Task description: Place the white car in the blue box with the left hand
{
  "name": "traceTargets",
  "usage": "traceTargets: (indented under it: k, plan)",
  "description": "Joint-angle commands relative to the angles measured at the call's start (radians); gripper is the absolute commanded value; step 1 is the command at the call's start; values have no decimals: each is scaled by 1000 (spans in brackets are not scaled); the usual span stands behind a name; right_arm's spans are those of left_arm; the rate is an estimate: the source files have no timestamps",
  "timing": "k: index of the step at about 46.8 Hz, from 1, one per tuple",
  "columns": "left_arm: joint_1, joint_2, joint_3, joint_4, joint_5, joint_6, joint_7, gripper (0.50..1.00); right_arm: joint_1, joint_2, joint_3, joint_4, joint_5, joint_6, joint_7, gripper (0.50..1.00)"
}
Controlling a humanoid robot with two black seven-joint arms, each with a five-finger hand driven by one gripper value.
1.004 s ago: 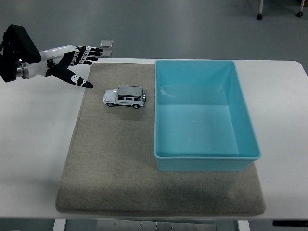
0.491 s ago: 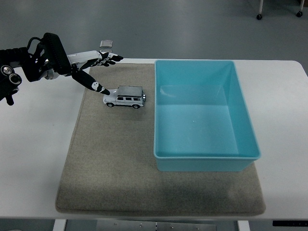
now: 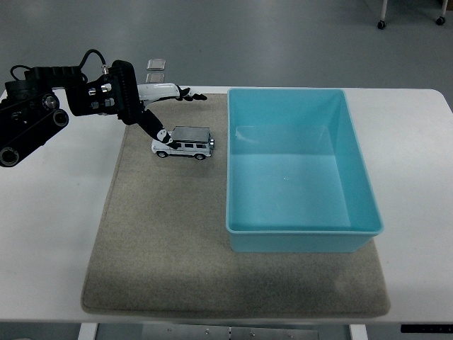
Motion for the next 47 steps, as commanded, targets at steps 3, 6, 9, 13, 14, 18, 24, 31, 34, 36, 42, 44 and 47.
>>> traceTargets:
  k: [3,6,9,13,14,18,24,31,34,36,42,44,47]
  plan:
    - [7,-21,25,0,54,47,0,992,0,0,0,0,0,1,0,936]
    - [8,-26,40,0,54,47,1,992,0,0,0,0,0,1,-1,936]
    - [8,-26,57,-1,55,50,1,992,0,0,0,0,0,1,-1,936]
    - [8,-38,74,-4,54,52,3,992,0,0,0,0,0,-1,0,936]
    - [10,-45,74,-4,54,52,3,992,0,0,0,0,0,-1,0,936]
    - [11,-56,74,-1,54,53,6,992,0,0,0,0,0,1,-1,936]
    - [13,-61,74,0,55,55,6,988,0,0,0,0,0,1,0,936]
    - [30,-59,77,2,60,105,9,986,0,0,0,0,0,-1,0,936]
    - [33,-59,88,2,66,125,9,981,0,0,0,0,0,1,0,936]
    - [33,-59,99,2,66,136,9,973,0,0,0,0,0,1,0,936]
    - [34,-59,120,0,72,171,9,934,0,0,0,0,0,1,0,936]
    - [34,-59,120,2,74,177,9,930,0,0,0,0,0,-1,-1,936]
    - [36,-59,120,0,78,179,9,894,0,0,0,0,0,1,0,936]
